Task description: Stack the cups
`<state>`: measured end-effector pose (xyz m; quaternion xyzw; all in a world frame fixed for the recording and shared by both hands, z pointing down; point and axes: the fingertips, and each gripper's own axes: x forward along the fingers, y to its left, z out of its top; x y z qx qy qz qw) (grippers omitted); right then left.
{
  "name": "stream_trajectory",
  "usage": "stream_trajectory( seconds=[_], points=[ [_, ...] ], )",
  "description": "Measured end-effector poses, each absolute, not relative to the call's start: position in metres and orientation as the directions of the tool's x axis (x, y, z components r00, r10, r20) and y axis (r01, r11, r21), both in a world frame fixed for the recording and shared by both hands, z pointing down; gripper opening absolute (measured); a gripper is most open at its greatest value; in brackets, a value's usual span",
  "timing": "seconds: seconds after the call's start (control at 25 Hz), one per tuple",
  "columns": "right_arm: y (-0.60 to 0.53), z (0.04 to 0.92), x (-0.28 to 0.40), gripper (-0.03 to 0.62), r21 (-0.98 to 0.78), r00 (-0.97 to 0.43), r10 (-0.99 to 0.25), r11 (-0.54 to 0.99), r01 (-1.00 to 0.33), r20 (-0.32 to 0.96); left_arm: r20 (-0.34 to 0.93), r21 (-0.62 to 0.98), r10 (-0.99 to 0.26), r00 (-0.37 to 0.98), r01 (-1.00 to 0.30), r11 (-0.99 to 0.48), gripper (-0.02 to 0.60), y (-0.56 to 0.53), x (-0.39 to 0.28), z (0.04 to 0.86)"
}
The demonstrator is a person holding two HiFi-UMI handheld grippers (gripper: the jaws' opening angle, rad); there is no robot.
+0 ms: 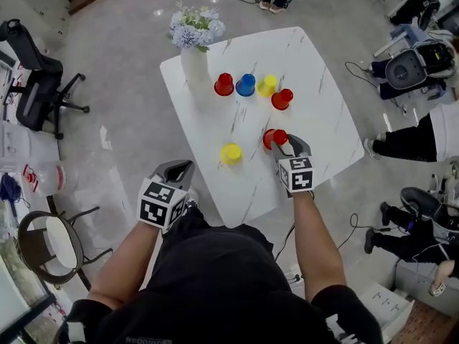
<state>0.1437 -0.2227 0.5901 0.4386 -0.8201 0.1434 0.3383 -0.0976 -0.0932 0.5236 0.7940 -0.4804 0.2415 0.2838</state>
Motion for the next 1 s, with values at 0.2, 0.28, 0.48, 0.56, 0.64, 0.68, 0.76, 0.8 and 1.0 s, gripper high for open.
stream_trajectory(
  seconds=[0.2,0.28,0.48,0.56,0.64,0.68,0.76,0.8,1.0],
  points=[
    [-0.177,0.607,0.110,0.212,0.094,-0.418,-0.569,0.663,-0.743,0.708,0.643,0.216,-0.626,0.441,-0.889,-0.405,0.009,-0.098,-0.095,0.521],
    [-0.163,0.613,0.099,0.212,0.086,-0.425,-0.550,0.677,-0.731,0.719,0.641,0.215,-0.625,0.445,-0.886,-0.410,0.009,-0.098,-0.096,0.521],
    [-0.147,0.618,0.081,0.212,0.089,-0.433,-0.532,0.698,-0.710,0.728,0.639,0.219,-0.619,0.456,-0.880,-0.422,0.009,-0.095,-0.098,0.523],
    [-0.146,0.620,0.079,0.212,0.101,-0.421,-0.532,0.700,-0.707,0.734,0.641,0.220,-0.615,0.459,-0.878,-0.426,0.009,-0.092,-0.099,0.525],
    [-0.145,0.621,0.079,0.212,0.110,-0.413,-0.535,0.697,-0.708,0.737,0.642,0.221,-0.612,0.461,-0.876,-0.428,0.009,-0.091,-0.100,0.525],
    [-0.146,0.621,0.079,0.212,0.112,-0.409,-0.537,0.695,-0.710,0.738,0.642,0.222,-0.612,0.462,-0.876,-0.428,0.009,-0.090,-0.101,0.525],
    [-0.146,0.621,0.080,0.212,0.113,-0.403,-0.541,0.689,-0.716,0.738,0.642,0.222,-0.612,0.462,-0.876,-0.429,0.009,-0.090,-0.103,0.525],
    [-0.147,0.621,0.081,0.212,0.112,-0.402,-0.542,0.686,-0.719,0.738,0.642,0.222,-0.612,0.462,-0.876,-0.429,0.009,-0.089,-0.103,0.525],
    [-0.146,0.624,0.081,0.212,0.110,-0.400,-0.543,0.682,-0.723,0.738,0.644,0.220,-0.610,0.461,-0.876,-0.430,0.009,-0.085,-0.105,0.525]
  ],
)
